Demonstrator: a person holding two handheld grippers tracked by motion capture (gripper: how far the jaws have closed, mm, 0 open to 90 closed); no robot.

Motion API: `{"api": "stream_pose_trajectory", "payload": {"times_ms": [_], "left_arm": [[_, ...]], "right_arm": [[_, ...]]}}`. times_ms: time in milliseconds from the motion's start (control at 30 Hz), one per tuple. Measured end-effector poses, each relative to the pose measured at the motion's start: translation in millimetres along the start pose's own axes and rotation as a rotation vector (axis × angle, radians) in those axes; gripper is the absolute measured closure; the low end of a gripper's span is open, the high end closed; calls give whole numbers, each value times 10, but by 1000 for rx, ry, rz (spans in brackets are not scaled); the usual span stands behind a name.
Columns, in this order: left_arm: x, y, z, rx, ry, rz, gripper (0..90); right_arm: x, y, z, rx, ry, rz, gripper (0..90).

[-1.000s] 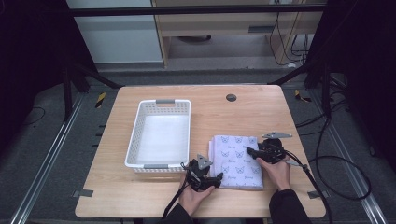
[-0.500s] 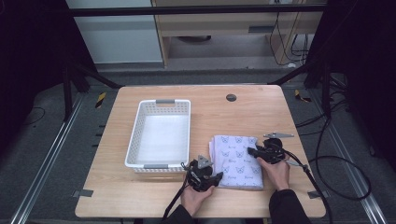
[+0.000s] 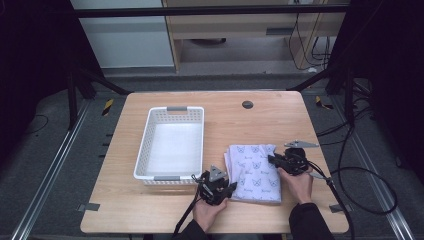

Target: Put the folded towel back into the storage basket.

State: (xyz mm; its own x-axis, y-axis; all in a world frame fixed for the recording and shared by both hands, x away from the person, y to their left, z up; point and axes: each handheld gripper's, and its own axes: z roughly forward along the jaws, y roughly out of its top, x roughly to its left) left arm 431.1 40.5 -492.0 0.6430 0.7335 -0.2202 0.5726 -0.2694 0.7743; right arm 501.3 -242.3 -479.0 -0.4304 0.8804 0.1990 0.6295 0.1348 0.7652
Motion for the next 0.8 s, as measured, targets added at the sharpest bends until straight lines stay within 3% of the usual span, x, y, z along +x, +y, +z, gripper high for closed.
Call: {"api": "stream_pose_trajectory", "payload": {"times_ms": [167, 433, 600, 800], "left_arm": [[-49, 104, -153, -35, 7, 51, 739], [-85, 222, -328, -63, 3, 93, 739], [-105, 246, -376, -73, 5, 109, 739], [-122, 283, -426, -79, 6, 120, 739]], "right_arm": [[85, 90, -189, -60, 1, -31, 752], [166, 171, -374, -115, 7, -58, 751], [173, 192, -441, -135, 20, -54, 751], [230, 239, -510, -155, 11, -83, 751]]}}
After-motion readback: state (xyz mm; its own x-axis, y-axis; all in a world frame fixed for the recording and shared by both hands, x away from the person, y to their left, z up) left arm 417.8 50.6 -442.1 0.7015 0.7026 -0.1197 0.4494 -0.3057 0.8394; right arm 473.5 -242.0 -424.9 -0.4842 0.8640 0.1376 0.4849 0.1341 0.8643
